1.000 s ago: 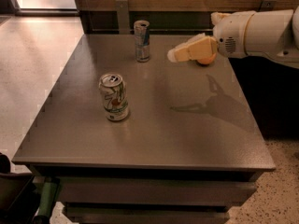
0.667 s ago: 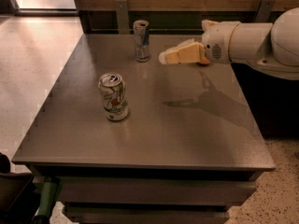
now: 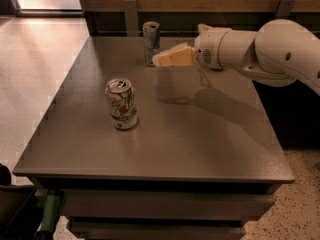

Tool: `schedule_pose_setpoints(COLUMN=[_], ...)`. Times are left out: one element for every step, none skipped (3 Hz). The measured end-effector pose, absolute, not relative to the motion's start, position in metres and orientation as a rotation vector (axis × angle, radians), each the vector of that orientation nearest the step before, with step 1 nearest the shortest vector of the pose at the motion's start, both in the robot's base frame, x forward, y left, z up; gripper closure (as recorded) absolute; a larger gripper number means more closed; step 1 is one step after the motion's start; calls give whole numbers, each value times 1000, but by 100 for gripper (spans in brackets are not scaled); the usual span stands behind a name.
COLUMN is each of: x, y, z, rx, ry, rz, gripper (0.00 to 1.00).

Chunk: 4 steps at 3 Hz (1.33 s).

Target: Pick redbull can

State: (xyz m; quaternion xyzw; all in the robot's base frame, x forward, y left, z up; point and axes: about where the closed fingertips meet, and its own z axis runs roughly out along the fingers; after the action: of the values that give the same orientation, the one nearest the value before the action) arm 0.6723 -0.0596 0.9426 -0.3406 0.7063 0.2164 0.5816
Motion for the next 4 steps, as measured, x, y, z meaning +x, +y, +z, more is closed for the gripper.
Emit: schedule_pose_setpoints(x=[694, 717, 740, 760], y=[-44, -38, -38, -38], z=[935, 926, 918, 915], rx=[-806, -804, -789, -773], ry=[1638, 1632, 1631, 1627], rz=[509, 513, 524, 537], gripper=[0, 0, 0, 0])
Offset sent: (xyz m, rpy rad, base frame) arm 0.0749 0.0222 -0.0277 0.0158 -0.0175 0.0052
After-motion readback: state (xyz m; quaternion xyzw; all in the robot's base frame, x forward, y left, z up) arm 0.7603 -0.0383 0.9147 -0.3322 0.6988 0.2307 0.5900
